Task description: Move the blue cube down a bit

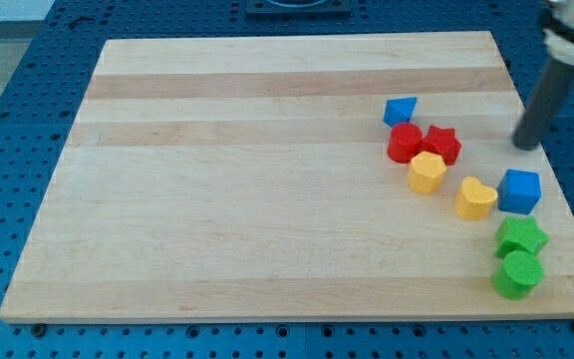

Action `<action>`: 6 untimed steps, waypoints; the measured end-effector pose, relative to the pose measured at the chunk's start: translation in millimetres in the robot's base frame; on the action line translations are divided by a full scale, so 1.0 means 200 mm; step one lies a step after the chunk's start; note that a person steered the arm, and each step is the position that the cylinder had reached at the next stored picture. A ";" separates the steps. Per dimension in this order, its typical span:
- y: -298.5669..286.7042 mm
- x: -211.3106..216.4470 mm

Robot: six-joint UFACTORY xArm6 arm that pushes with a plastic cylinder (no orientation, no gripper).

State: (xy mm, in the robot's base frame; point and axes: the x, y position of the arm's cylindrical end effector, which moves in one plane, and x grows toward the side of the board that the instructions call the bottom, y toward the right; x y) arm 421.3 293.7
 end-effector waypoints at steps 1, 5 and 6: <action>0.02 0.02; -0.23 0.30; -0.25 0.39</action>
